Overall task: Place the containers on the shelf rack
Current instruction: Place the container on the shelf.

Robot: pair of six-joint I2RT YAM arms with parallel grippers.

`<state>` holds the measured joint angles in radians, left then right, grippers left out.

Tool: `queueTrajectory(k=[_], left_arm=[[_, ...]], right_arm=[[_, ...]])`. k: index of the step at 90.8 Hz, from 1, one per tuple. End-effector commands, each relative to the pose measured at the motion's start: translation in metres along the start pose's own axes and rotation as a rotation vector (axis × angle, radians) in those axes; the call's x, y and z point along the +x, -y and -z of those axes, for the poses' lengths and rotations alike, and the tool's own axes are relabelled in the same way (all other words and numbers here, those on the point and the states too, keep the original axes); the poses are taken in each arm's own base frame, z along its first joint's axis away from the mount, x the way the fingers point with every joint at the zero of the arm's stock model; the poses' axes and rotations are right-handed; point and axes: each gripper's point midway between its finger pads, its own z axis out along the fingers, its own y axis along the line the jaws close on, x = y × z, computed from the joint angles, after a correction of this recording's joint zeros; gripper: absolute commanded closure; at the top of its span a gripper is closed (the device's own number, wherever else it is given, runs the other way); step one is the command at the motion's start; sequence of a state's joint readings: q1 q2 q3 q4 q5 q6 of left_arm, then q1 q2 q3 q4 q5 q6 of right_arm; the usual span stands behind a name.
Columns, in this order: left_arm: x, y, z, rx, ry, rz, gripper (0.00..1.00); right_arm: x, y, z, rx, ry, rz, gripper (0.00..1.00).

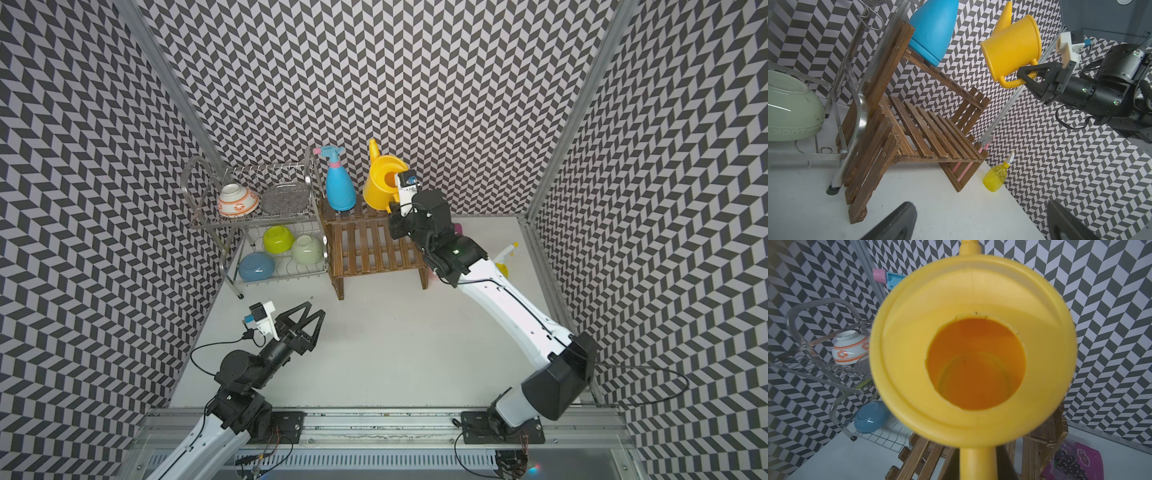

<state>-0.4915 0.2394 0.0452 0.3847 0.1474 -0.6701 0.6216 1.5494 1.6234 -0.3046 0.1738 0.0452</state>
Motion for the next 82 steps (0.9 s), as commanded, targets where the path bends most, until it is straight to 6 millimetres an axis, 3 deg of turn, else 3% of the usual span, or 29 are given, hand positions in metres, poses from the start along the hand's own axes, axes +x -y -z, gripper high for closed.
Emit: queueTrajectory(k=[1, 29, 69, 82], left_arm=[[-0.012, 0.01, 0.0, 0.02, 0.028, -0.02, 0.0], [-0.012, 0.01, 0.0, 0.021, 0.028, -0.02, 0.0], [-0.014, 0.011, 0.001, 0.022, 0.036, -0.023, 0.0], [-0.015, 0.011, 0.002, 0.02, 0.039, -0.025, 0.0]], right_arm=[[-0.016, 0.016, -0.006, 0.068, 0.014, 0.041, 1.0], [-0.011, 0.03, -0.033, 0.106, -0.029, 0.058, 0.92], [-0.005, 0.036, -0.058, 0.132, -0.059, 0.081, 0.76], [0.0, 0.037, -0.064, 0.135, -0.072, 0.084, 0.75]])
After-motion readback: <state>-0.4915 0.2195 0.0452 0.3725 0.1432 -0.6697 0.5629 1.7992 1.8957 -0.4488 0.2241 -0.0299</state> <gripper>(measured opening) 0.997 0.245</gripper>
